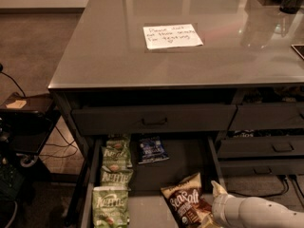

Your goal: Pick brown chip bag from middle drawer and place on counter

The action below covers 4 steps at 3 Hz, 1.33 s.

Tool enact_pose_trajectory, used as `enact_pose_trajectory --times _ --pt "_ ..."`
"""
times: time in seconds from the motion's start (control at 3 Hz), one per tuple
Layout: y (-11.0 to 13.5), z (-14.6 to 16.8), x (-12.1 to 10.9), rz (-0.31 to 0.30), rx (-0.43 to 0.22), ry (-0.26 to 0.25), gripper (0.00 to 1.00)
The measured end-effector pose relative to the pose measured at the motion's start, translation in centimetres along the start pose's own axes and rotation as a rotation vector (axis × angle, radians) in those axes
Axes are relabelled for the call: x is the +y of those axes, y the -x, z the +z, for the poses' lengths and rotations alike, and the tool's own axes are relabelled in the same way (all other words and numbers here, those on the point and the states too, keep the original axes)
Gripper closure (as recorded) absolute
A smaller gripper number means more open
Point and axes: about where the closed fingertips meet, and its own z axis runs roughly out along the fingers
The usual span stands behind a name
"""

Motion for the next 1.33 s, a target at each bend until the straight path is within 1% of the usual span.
enact_pose_trajectory --times 0.33,0.67,1.0,1.33 --pt "-0.7 1.2 -0.2 -0.014 -0.001 -0.01 0.02" --pt "-1.8 2.4 -0.4 -0.017 0.006 -0.007 0.19" --pt "-2.7 3.5 -0.5 -0.017 0.007 0.0 0.44" --pt "-2.9 3.8 -0.7 -0.015 -0.005 0.013 0.67"
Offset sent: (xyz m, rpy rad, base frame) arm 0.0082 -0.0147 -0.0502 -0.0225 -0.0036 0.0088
